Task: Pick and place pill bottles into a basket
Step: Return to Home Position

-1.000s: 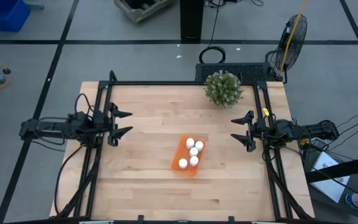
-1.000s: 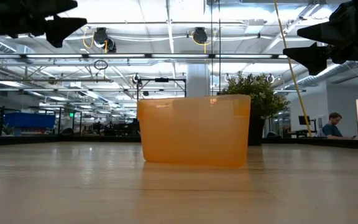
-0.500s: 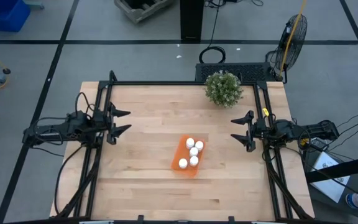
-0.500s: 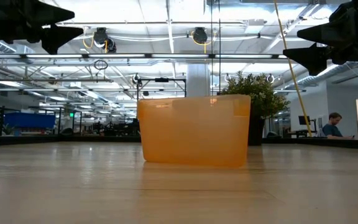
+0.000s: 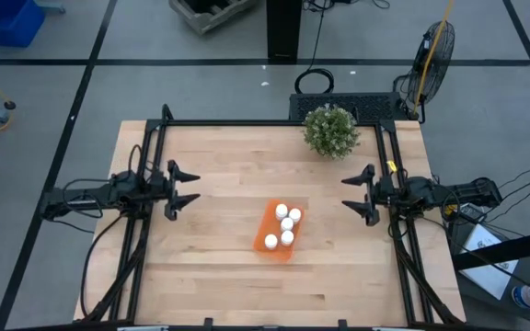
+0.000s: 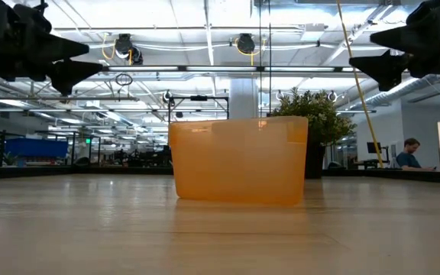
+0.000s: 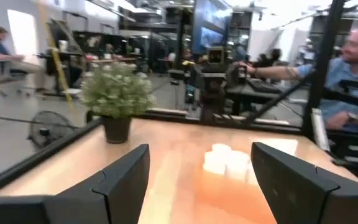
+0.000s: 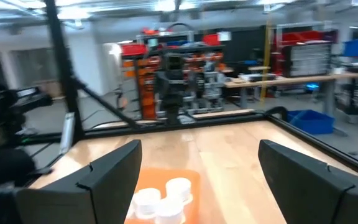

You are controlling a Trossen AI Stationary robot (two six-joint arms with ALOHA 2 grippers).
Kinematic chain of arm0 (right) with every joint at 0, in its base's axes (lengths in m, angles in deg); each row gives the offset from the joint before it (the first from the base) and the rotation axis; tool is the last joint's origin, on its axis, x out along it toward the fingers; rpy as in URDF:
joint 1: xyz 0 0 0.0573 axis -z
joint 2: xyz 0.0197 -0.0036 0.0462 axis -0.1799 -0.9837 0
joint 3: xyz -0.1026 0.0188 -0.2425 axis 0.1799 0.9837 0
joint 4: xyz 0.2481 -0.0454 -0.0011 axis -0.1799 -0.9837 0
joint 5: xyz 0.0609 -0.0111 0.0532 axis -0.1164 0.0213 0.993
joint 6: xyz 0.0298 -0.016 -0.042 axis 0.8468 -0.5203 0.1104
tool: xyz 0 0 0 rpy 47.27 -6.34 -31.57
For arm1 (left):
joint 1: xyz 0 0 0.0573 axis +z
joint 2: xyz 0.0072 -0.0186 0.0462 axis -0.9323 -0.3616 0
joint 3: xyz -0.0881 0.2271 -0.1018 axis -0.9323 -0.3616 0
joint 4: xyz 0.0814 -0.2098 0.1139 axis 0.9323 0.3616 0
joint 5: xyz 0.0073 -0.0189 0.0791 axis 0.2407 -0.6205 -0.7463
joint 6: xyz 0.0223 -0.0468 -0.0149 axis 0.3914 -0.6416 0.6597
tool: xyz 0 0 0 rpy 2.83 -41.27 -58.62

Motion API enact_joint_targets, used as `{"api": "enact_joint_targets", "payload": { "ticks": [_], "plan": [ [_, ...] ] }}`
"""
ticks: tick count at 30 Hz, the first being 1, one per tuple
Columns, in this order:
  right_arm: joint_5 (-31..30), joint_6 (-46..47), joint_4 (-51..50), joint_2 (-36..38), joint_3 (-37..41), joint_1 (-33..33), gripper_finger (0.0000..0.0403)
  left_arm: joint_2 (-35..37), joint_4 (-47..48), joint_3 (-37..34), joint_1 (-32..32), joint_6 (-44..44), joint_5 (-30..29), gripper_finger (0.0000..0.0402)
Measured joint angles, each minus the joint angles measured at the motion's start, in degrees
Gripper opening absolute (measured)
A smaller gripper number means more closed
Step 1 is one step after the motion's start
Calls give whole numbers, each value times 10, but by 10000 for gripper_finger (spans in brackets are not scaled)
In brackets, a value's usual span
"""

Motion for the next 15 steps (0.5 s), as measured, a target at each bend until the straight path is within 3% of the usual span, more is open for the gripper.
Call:
{"api": "enact_joint_targets", "payload": {
  "ticks": [5, 8, 15],
  "plan": [
    [80, -25, 5, 0, 0, 0, 313, 0, 4, 0, 0, 7, 51, 290],
    [117, -29, 9, 0, 0, 0, 313, 0, 19, 0, 0, 21, 50, 285],
    [123, -26, 9, 0, 0, 0, 313, -2, 39, 1, 0, 22, 32, 280]
  ]
}}
